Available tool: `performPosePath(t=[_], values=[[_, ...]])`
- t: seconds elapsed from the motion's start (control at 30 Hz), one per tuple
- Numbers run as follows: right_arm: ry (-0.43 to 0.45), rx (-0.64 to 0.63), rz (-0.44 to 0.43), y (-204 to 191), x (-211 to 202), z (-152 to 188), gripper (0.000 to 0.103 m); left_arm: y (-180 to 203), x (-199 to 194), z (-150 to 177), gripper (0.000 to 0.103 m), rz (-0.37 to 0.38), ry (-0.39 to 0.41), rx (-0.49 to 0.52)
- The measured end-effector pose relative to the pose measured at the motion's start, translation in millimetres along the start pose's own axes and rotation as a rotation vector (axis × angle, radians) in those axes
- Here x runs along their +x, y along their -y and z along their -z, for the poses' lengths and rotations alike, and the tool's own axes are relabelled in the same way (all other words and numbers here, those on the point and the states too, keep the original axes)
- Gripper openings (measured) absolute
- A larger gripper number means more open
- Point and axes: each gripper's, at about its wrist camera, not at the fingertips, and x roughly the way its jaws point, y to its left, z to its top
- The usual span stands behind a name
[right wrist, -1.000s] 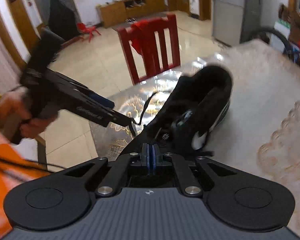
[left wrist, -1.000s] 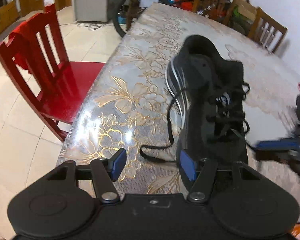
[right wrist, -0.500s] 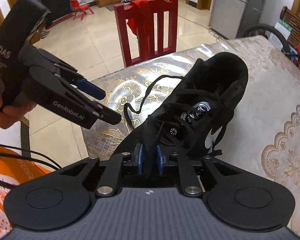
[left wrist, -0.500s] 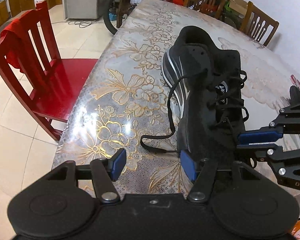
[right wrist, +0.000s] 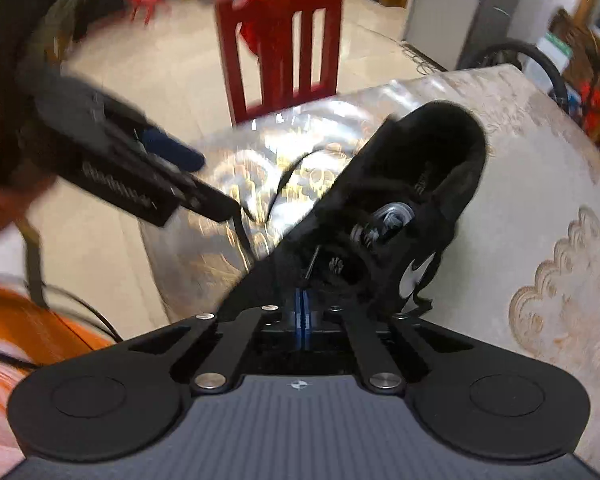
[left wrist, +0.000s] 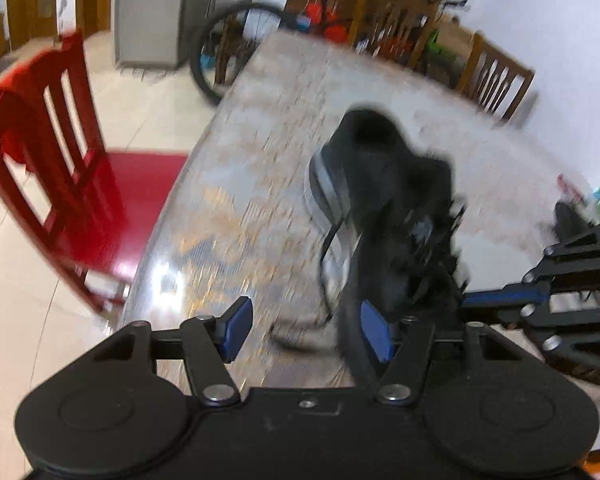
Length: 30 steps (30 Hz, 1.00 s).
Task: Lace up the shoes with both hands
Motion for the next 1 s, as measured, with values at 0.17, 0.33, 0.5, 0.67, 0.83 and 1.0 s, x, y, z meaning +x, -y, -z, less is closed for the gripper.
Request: performPosePath(t=[0.17,0.33,0.5,0.67,0.83,1.0], values=[[0.191,-0.131,0.066,24,-38,-24,0.002,17,-2,-18,0.057,0.034,0.086,-0.009],[0.219,-0.484,0.037,46,-21,-35,0.002,42,19,-24,0.044,-0.053,0.127,-0.048],[0.189,-0.783,-0.064,65,4,-41,0.002,43,30,-25,0.033,-0.135,0.133,-0.183],[0.136,-1.012,-0.161,72,18,-46,0.002,45,19,-22,0.022,-0.199,0.17,-0.298],[0.139,-1.162,-0.23,71,20,-46,0.002,28,11,-22,0.026,-0.18,0.173,-0.446],[0.161,-1.188,-0.273,70,18,-50,0.002,33,5,-22,0.031,-0.219,0.169,-0.452]])
